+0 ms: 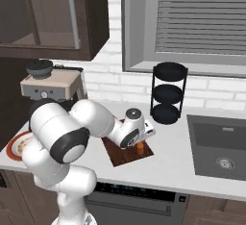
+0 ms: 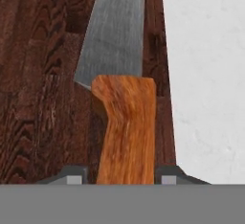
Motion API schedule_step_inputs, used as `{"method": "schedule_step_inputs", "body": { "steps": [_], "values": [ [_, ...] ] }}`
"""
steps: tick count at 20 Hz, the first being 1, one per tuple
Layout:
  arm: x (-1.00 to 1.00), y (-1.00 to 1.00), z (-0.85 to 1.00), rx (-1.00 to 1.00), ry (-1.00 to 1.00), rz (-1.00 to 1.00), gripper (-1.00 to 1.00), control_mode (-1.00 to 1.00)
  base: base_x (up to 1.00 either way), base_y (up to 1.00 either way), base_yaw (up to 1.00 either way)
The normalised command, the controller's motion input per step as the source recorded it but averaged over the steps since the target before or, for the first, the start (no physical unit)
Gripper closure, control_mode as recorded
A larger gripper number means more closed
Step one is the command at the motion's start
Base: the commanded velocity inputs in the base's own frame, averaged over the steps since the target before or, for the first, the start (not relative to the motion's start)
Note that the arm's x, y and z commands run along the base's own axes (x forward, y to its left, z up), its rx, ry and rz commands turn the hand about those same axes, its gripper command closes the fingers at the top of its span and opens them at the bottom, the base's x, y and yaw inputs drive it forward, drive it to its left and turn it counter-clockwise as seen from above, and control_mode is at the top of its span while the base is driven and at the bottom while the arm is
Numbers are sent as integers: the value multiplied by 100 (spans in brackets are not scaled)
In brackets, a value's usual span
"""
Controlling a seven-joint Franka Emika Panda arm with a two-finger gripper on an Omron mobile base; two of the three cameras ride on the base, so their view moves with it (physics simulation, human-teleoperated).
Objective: Pick up the knife from the drawer and place it on the cutting board. Then place the meat from the plate to the cutting board.
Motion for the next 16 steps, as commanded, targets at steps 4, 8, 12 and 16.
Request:
{"method": "schedule_step_inputs", "body": {
  "steps": [4, 8, 12, 16],
  "values": [
    [-1, 0, 2, 0, 0, 0, -100, -100, 0, 0, 0],
    [-15, 0, 33, 0, 0, 0, -100, -100, 0, 0, 0],
    [-34, 12, 69, 0, -1, 0, -100, -100, 0, 0, 0],
    [-39, 29, 82, 0, 0, 0, -100, -100, 0, 0, 0]
  ]
}}
